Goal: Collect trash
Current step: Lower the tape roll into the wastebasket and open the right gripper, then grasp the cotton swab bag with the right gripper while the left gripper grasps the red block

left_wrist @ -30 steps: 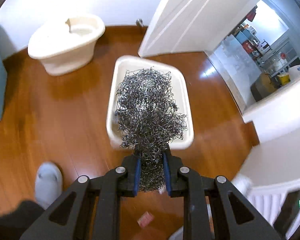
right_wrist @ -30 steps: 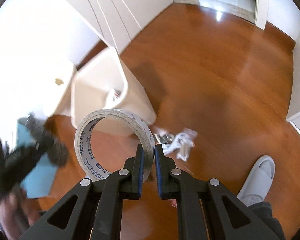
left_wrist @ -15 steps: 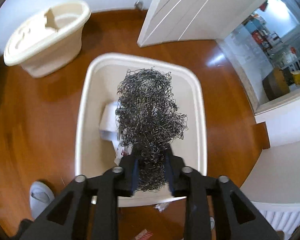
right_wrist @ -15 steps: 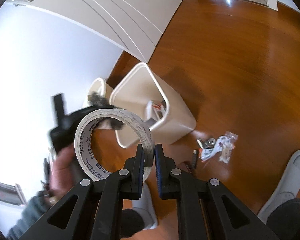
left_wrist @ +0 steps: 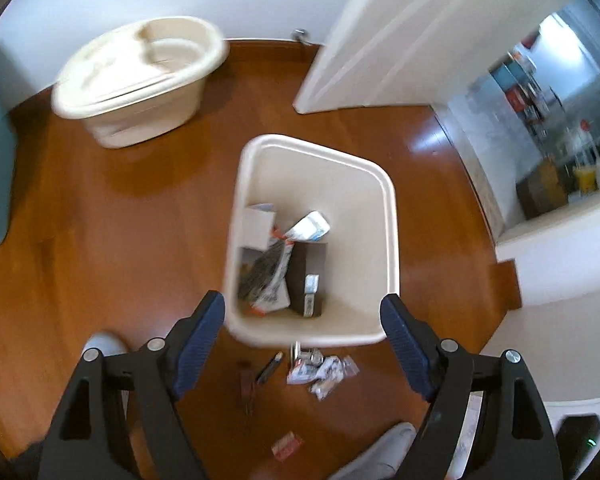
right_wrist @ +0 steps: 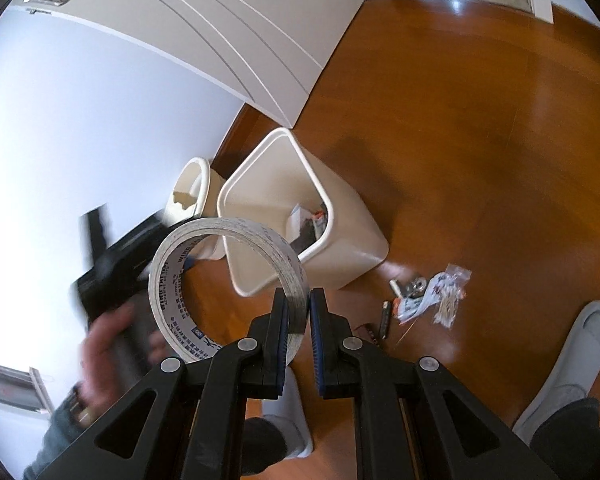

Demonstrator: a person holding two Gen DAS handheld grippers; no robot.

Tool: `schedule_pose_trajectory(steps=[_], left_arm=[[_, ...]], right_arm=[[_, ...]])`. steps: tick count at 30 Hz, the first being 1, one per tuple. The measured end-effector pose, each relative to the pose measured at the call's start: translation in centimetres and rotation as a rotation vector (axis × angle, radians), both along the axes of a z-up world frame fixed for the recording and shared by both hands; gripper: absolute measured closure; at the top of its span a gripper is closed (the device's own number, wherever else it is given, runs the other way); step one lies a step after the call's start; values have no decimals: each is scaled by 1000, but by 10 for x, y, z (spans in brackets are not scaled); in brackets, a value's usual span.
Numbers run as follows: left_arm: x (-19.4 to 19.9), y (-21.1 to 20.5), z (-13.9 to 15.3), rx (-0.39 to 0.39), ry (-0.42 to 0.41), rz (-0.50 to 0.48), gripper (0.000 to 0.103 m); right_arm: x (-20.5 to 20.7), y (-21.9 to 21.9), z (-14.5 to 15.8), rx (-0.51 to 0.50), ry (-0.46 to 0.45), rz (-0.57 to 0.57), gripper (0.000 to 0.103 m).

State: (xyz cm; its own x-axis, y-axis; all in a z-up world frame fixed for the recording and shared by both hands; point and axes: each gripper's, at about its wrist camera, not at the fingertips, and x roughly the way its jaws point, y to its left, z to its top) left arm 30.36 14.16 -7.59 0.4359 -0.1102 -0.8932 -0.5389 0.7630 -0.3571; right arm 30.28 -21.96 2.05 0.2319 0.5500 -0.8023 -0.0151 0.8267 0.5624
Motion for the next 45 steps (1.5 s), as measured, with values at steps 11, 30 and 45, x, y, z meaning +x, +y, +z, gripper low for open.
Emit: schedule_pose_trajectory(steps=[11, 30, 45], left_arm=[[-43, 52, 23, -197, -54, 110, 22], [-57, 92, 38, -354, -120, 179, 22], [-38, 59, 61, -155, -136, 36, 22]], right_arm=[[8, 45, 2, -142, -58, 47, 92], [135, 214, -100, -457, -14, 156, 92], [135, 212, -145, -453, 126, 216, 70]])
